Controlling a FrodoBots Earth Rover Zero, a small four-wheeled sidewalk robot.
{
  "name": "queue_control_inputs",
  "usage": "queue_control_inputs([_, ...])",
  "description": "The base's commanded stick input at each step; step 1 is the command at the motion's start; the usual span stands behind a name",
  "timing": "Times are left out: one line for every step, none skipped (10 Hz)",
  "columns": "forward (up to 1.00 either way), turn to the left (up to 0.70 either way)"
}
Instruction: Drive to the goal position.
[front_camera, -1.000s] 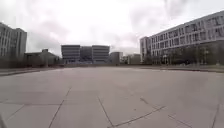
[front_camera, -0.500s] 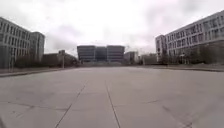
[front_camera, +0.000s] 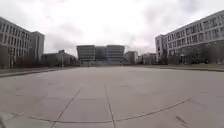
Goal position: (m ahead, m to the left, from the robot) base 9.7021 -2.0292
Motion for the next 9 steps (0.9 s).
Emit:
queue_control_inputs([0.7,0.01])
queue_control_inputs([0.7,0.01])
queue_control_inputs([0.7,0.01])
queue_control_inputs([0.7,0.01])
queue_control_inputs([0.7,0.01])
queue_control_inputs([0.7,0.01])
queue_control_inputs([0.7,0.01])
queue_control_inputs([0.7,0.01])
queue_control_inputs([0.7,0.01])
